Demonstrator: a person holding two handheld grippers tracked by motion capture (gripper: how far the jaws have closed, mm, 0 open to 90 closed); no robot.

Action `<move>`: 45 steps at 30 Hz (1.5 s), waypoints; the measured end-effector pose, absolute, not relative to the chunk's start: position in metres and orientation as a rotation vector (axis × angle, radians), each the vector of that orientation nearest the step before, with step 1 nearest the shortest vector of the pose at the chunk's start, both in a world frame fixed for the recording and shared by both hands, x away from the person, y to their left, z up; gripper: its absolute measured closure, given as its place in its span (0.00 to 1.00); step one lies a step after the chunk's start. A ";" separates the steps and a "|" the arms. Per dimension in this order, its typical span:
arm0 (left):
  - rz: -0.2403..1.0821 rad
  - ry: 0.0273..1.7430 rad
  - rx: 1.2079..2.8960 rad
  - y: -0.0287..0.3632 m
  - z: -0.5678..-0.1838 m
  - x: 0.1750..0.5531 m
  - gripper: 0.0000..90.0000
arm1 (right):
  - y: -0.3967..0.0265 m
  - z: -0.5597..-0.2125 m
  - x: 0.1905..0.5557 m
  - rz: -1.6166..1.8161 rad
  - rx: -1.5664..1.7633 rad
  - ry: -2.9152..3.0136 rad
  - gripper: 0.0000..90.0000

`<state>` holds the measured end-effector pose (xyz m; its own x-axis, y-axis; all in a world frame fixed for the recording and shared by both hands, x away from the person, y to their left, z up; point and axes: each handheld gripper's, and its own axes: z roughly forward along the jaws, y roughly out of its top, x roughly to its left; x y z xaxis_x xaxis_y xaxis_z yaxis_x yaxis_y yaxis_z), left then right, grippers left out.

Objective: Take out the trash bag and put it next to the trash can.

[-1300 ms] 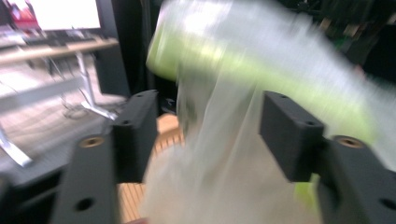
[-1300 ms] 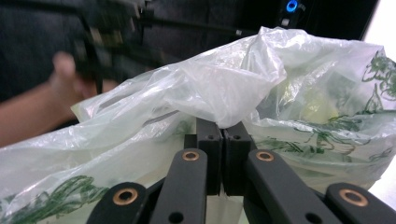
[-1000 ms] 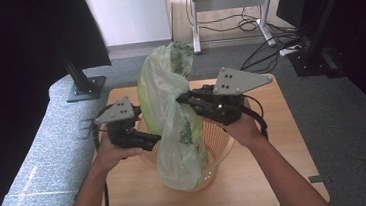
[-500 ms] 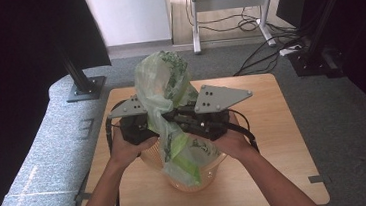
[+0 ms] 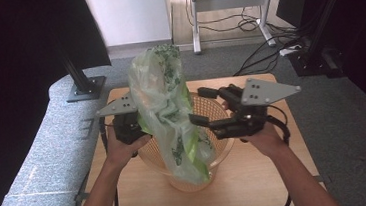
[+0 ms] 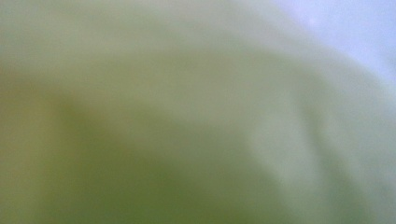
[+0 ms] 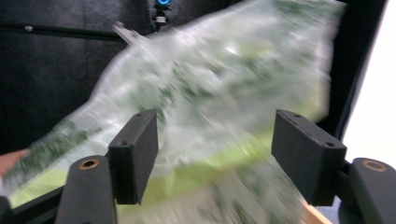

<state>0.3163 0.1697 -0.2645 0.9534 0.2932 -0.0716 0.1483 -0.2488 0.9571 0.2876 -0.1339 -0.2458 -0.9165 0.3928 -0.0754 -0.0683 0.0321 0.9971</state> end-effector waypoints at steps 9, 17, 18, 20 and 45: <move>0.128 0.311 1.811 0.173 -0.254 0.314 0.99 | -0.171 -0.286 0.322 2.035 0.393 2.092 0.29; 0.101 0.283 1.809 0.163 -0.240 0.315 0.99 | -0.135 -0.290 0.324 1.890 0.260 2.214 0.15; 0.096 0.276 1.810 0.161 -0.239 0.314 0.99 | -0.128 -0.289 0.322 1.868 0.227 2.232 0.16; 0.086 0.266 1.814 0.157 -0.237 0.313 0.99 | -0.113 -0.284 0.320 1.806 0.171 2.259 0.16; 0.177 0.395 1.673 0.195 -0.245 0.315 0.51 | -0.103 -0.267 0.306 1.746 0.238 2.105 0.98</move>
<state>0.3153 0.1952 -0.2451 0.9276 0.3567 -0.1111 0.1547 -0.0960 0.9833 0.3061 -0.1031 -0.2674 -0.9080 0.3733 -0.1902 -0.1178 0.2083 0.9710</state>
